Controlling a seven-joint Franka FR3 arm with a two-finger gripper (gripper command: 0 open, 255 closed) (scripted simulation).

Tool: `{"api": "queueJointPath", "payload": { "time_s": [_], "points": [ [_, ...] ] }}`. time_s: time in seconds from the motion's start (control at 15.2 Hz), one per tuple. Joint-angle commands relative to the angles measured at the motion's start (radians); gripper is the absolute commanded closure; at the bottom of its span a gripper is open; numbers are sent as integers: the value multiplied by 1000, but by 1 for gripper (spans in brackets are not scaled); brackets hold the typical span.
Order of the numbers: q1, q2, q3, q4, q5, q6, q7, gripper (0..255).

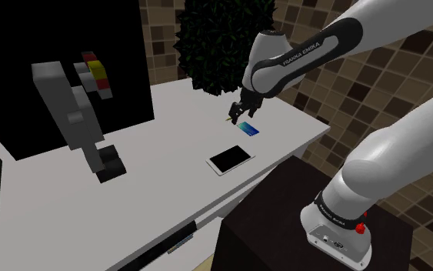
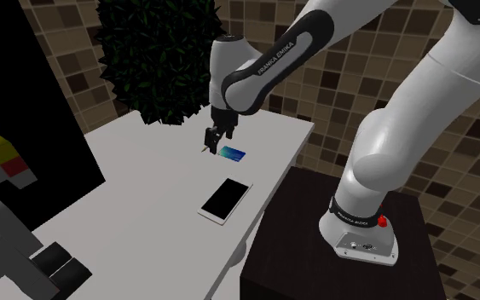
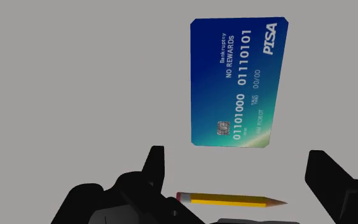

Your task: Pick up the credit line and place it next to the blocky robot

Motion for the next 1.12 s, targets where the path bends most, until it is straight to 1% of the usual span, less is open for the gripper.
{"api": "queueJointPath", "payload": {
  "time_s": [0.0,0.53,0.59,1.06],
  "points": [
    [-3,27,-1,-5,-4,33,0,0],
    [-4,35,-1,-6,-5,42,1,0],
    [-4,35,-1,-6,-5,42,1,255],
    [-4,30,-3,-11,-4,43,-2,255]
  ]
}}
